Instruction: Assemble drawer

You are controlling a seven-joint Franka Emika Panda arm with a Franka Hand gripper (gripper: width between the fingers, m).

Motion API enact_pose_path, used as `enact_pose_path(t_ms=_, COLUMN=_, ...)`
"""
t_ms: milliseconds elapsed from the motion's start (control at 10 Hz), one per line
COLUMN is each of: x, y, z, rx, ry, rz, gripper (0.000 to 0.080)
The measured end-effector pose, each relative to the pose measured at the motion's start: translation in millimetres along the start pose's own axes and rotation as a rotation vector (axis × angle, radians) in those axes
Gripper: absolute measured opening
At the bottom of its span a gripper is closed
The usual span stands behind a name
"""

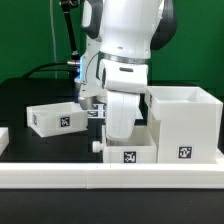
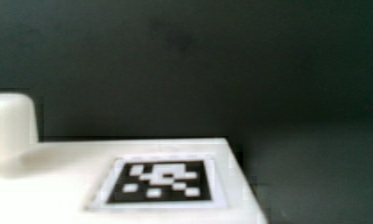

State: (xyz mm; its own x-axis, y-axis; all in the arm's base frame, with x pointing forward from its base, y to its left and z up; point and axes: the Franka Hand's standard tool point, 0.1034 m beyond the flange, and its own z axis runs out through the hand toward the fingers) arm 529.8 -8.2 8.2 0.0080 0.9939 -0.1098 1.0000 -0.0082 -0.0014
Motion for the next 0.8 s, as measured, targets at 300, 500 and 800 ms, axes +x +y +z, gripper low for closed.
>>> enact_pose_path(t_ms=300, x=5.4, y=3.3, z=-1.2, rx=-0.003, ry=0.004, rz=-0.004, gripper=0.0044)
enact_pose_path(t_ms=500, x=7.5, y=3.7, z=-0.2, rx=-0.003, ry=0.005, rz=-0.002, gripper=0.0044)
enact_pose_path(t_ms=800, x=12.2, y=3.3, z=-0.1, rx=-0.002, ry=0.007, rz=0.033, gripper=0.0044)
